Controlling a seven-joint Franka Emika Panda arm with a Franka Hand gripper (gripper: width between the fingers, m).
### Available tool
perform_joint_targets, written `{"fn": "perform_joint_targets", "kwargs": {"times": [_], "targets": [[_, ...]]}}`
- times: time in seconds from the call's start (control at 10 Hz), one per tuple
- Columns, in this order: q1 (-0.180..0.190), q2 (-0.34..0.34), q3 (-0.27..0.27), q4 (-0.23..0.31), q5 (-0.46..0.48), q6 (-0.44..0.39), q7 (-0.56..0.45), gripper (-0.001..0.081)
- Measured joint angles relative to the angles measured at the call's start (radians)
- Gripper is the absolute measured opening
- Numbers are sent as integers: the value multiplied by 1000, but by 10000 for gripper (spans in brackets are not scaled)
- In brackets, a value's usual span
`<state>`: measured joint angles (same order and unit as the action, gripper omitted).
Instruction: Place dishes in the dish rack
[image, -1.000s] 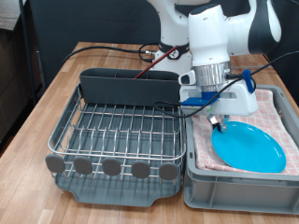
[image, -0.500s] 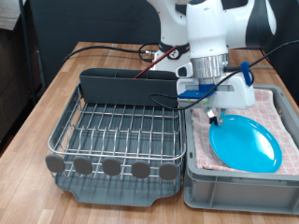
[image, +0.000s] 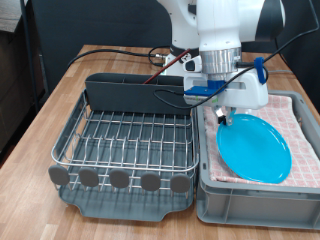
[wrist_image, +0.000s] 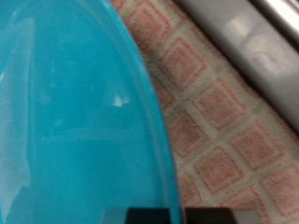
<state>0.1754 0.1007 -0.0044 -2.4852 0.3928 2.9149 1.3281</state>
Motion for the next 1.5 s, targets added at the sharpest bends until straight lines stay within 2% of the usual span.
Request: {"fn": "perform_joint_targets", "kwargs": {"times": [0.6, 0.9, 1.1, 1.2, 1.4, 1.5], "targets": [[-10, -135, -49, -7, -309, -193, 234, 23], [-20, -208, -50, 3, -397, -324, 292, 23], [-29, -243, -49, 30, -472, -446, 342, 23], [-31, -255, -48, 41, -494, -475, 362, 23], [-38, -274, -50, 54, -519, -523, 368, 22], [-42, -283, -55, 71, -547, -599, 336, 22]]}}
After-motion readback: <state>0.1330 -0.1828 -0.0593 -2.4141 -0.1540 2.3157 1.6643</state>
